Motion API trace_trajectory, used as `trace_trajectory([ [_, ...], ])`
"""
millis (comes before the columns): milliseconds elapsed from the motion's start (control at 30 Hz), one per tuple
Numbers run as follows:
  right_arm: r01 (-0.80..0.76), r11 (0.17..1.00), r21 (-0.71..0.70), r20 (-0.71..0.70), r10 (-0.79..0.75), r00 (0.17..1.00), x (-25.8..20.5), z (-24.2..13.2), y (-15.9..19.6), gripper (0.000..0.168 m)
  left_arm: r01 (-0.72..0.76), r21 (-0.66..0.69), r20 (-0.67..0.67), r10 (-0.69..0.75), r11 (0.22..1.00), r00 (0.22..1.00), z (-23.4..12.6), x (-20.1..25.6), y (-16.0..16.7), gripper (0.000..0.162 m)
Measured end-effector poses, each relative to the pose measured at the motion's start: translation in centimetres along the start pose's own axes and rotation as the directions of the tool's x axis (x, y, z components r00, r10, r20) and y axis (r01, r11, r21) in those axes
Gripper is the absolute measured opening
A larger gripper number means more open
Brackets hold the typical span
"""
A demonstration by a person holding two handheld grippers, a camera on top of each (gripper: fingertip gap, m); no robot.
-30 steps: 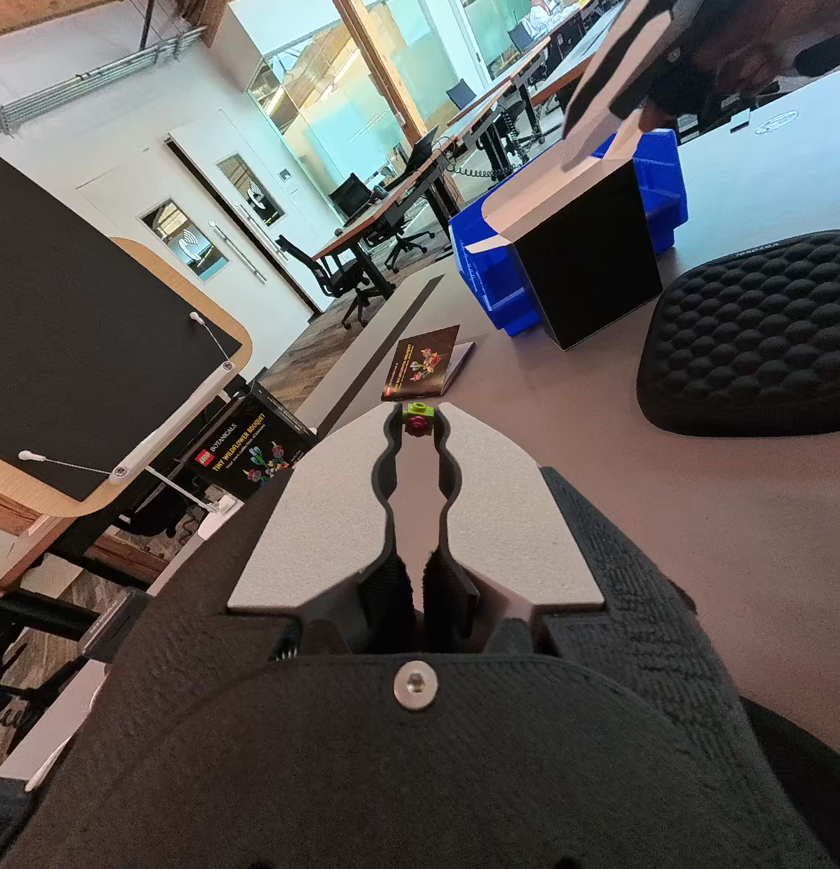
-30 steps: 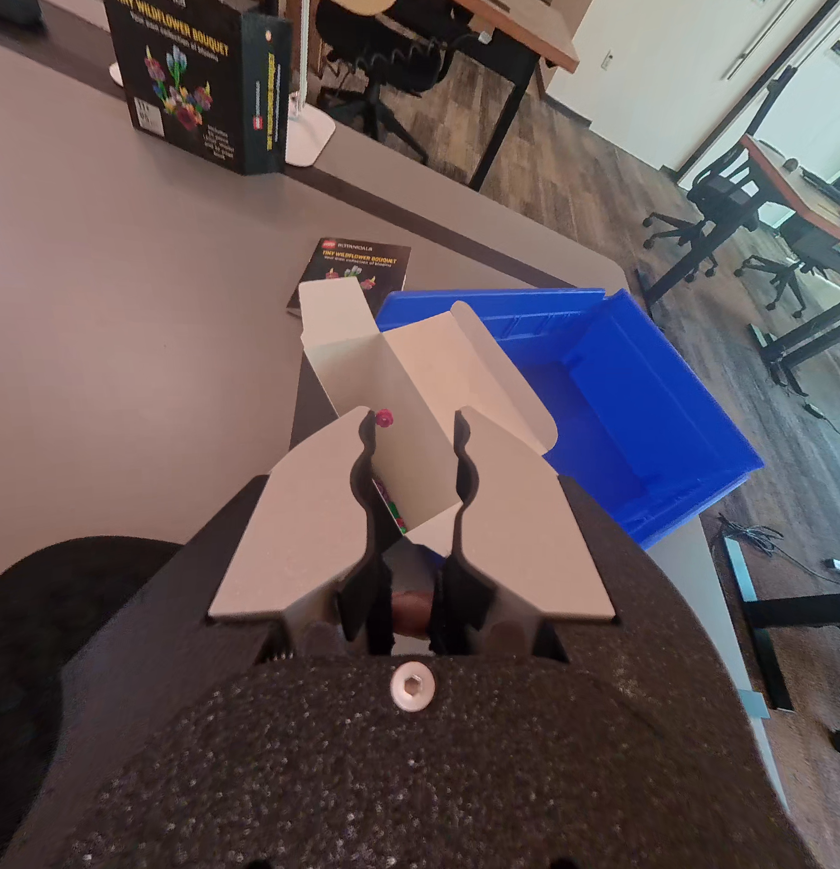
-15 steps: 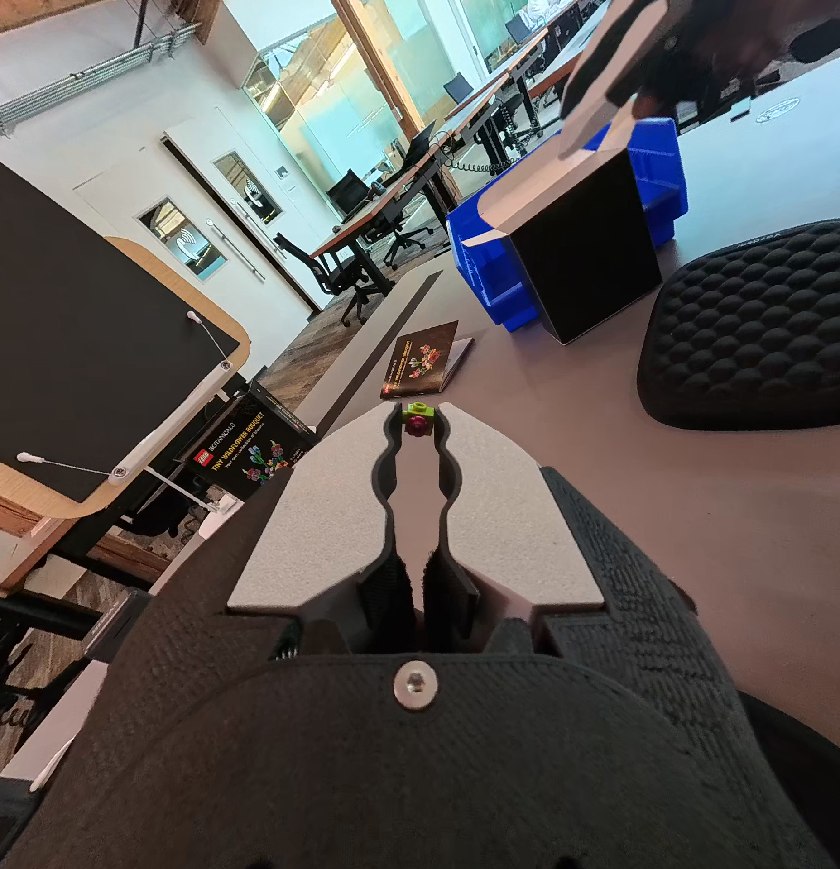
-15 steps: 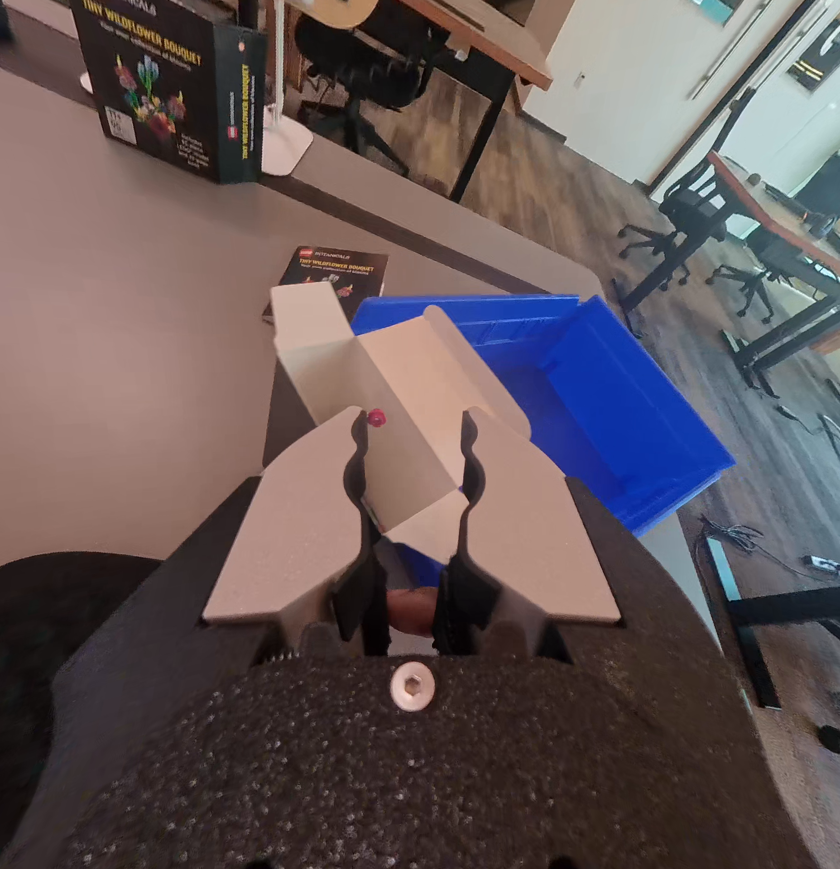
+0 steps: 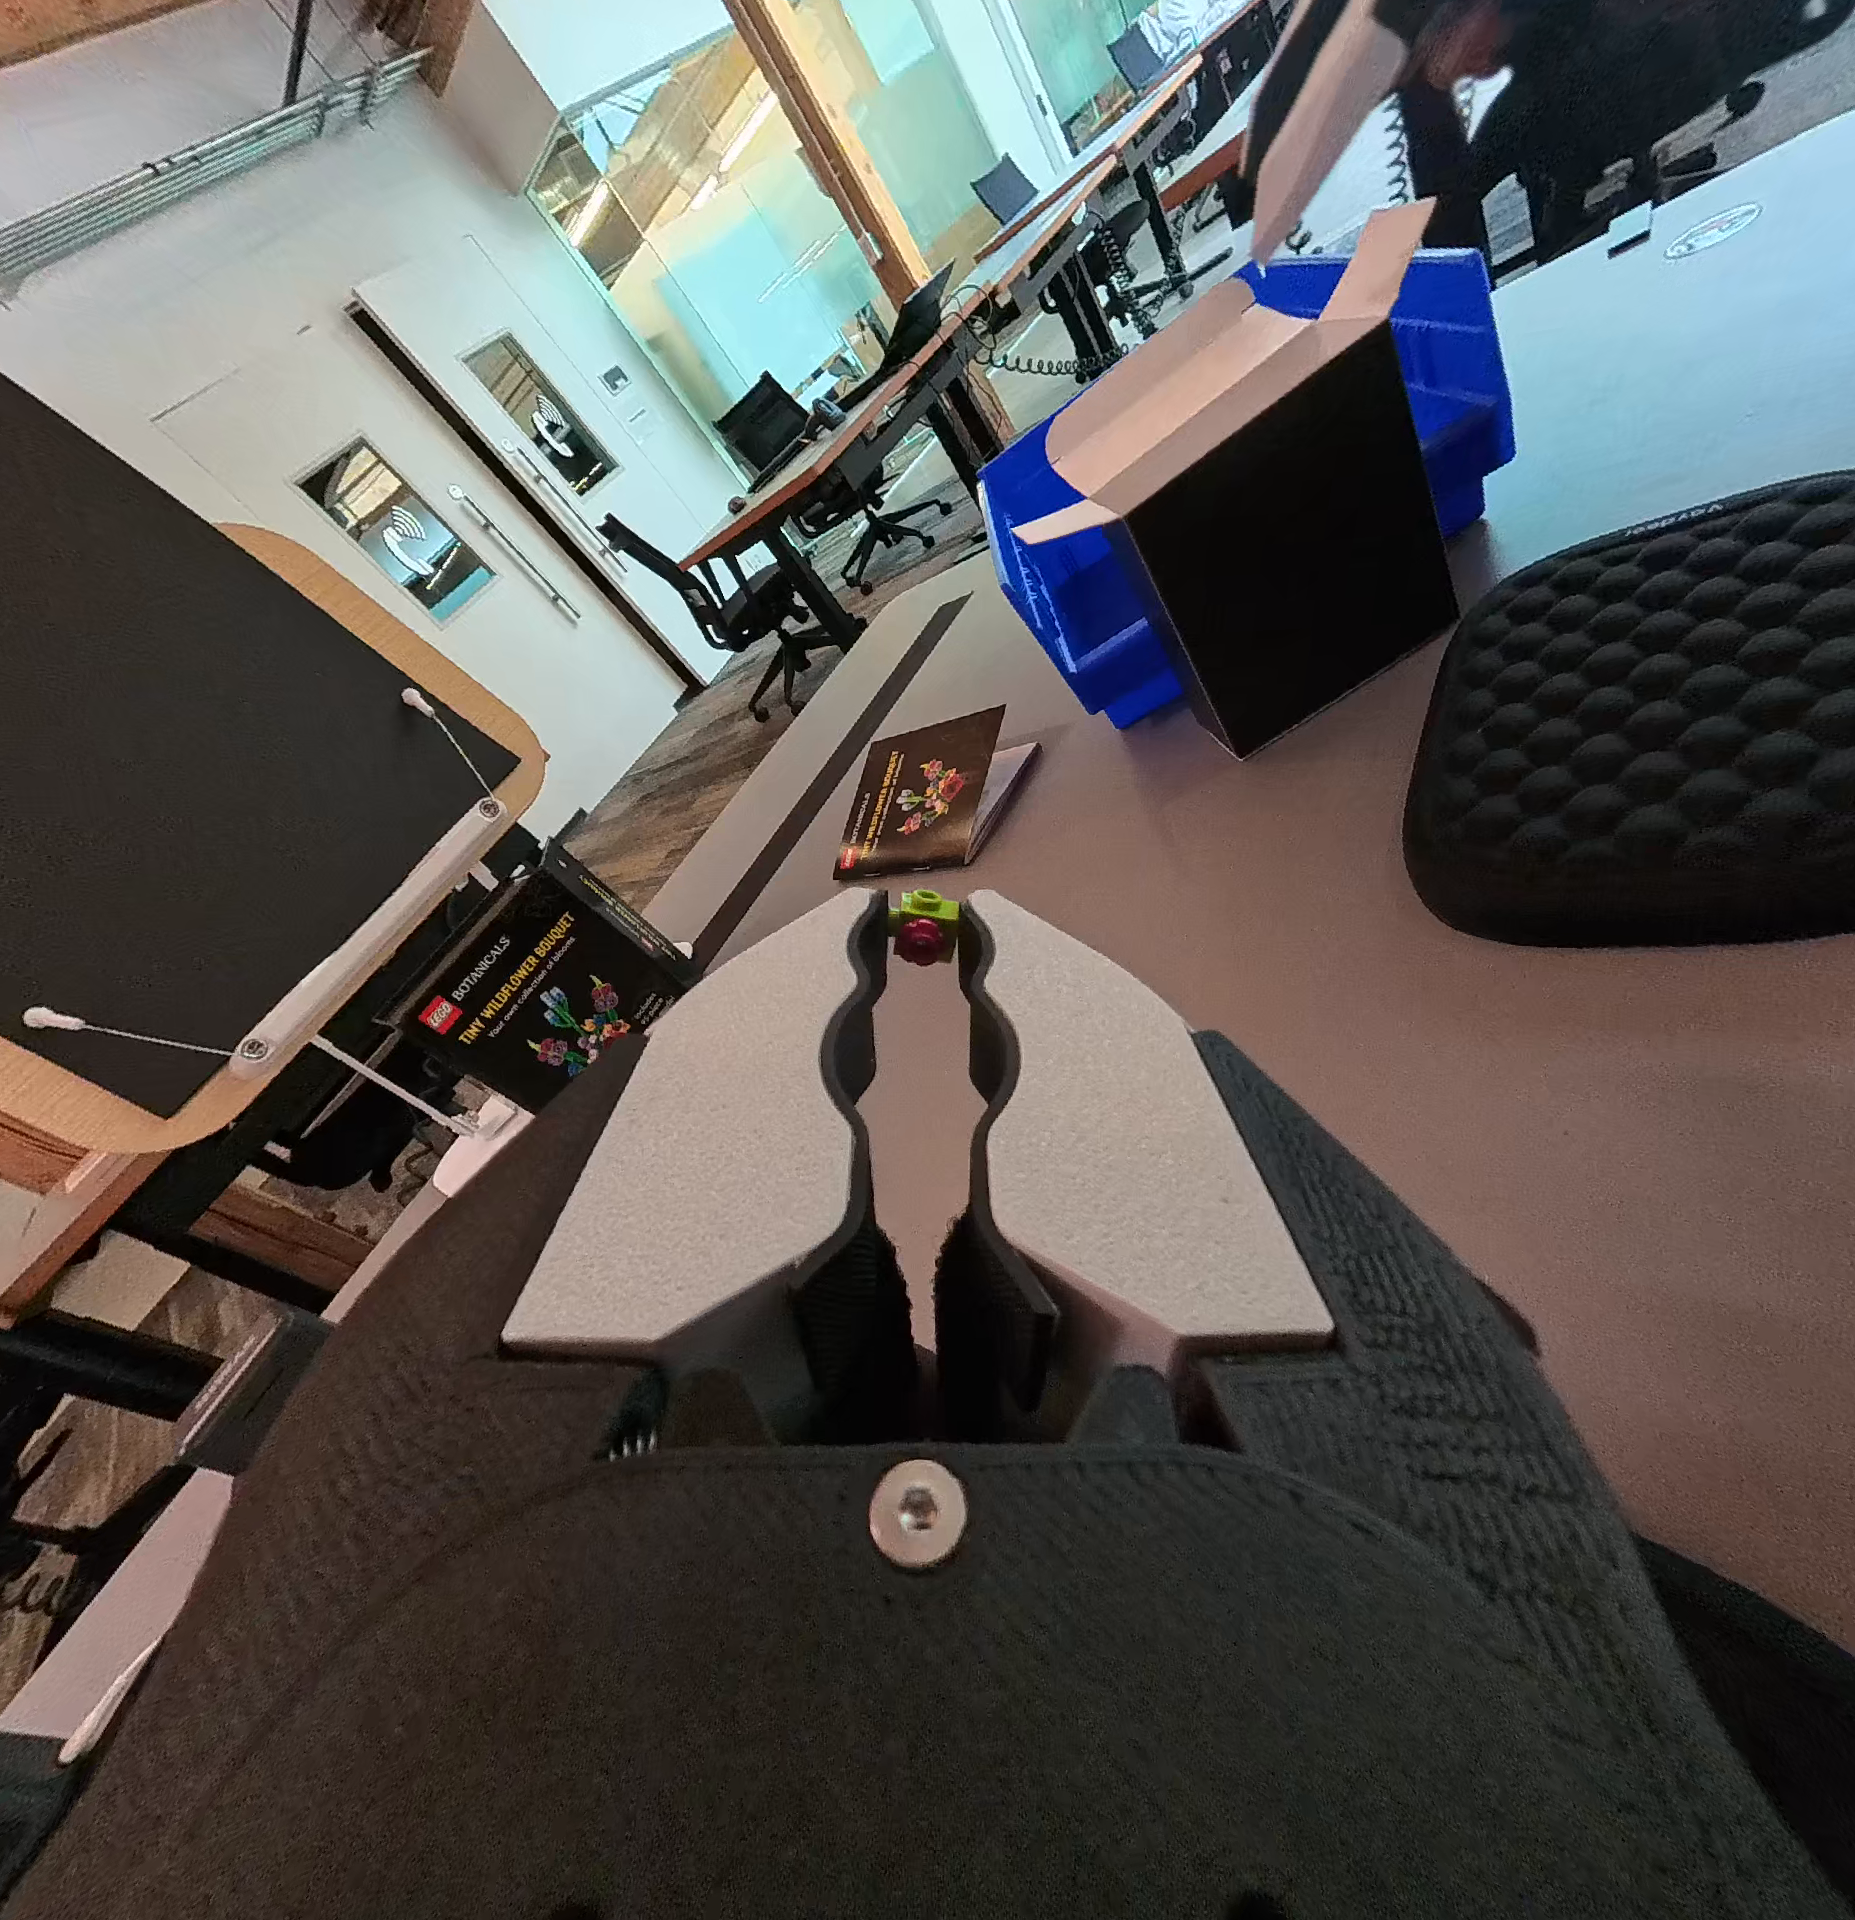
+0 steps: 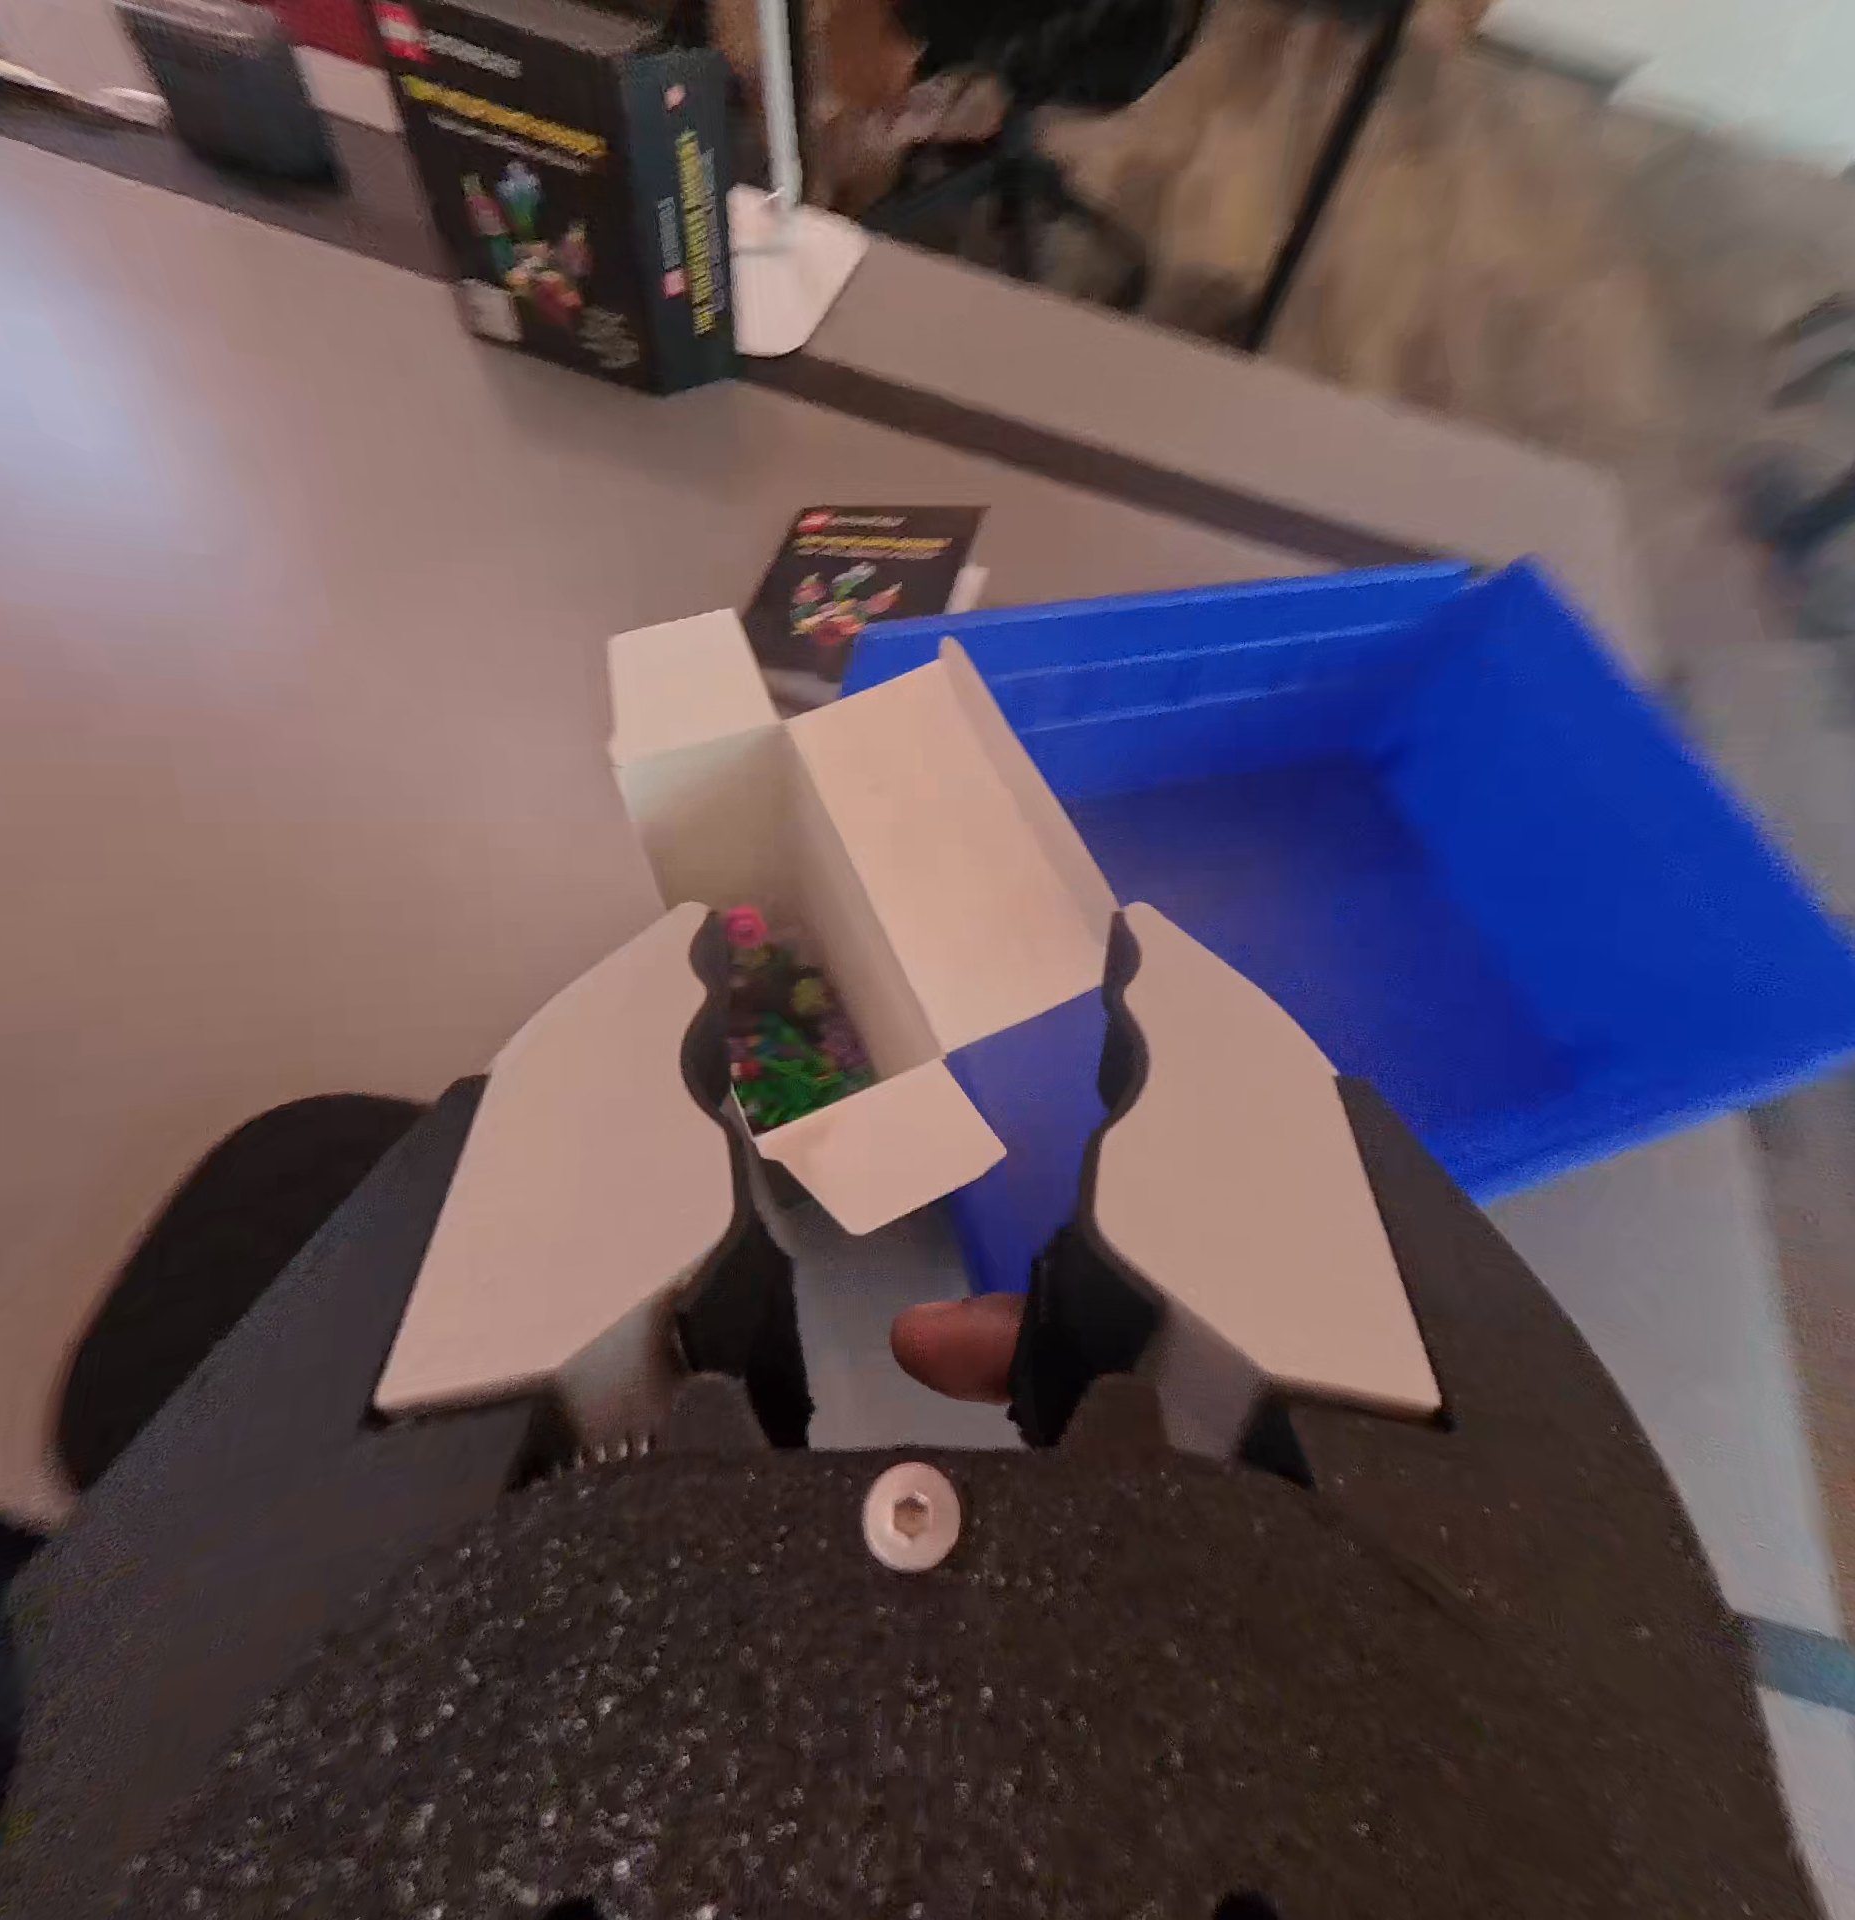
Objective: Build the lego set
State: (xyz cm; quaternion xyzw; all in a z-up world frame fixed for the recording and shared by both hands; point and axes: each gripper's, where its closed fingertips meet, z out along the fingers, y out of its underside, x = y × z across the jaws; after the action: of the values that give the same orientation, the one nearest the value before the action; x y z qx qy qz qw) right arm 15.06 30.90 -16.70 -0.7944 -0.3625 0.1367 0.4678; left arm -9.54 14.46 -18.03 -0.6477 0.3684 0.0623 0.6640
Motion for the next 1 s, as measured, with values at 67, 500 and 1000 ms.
trace_trajectory([
  [67, -0.051, 0.992, -0.115, 0.1, 0.063, 0.993, 0.6, 0.6, 0.2, 0.082, 0.003, 0.009, -0.005, -0.003, 1.0, 1.0, 0.0, 0.1, -0.2, 0.012],
  [500, 0.364, 0.931, -0.032, 0.223, -0.349, 0.91, -0.9, 0.2, -4.4, 0.078, 0.027, 0.021, -0.018, -0.026, 0.999, 0.999, 0.0, 0.1, -0.2, 0.012],
  [1000, 0.675, 0.688, 0.266, 0.287, -0.725, 0.627, -2.6, 0.3, -5.5, 0.024, 0.002, 0.02, -0.054, -0.001, 1.0, 0.999, 0.8, 1.3, -0.6, 0.013],
])
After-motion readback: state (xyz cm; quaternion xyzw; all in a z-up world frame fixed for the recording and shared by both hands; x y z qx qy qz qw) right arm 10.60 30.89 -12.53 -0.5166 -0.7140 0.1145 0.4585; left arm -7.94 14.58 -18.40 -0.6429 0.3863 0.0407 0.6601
